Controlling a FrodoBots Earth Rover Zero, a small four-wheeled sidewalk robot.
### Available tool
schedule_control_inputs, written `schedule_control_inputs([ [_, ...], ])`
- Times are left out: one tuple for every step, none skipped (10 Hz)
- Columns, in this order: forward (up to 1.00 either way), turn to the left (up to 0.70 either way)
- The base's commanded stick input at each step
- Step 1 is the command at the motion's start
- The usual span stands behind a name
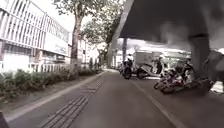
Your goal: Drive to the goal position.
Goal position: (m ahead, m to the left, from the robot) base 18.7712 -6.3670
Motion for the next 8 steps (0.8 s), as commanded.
schedule_control_inputs([
  [0.7,0.0],
  [0.7,0.0],
  [0.7,0.0],
  [0.7,0.0],
  [0.7,0.0],
  [0.7,0.0],
  [0.7,0.0],
  [0.7,0.0],
])
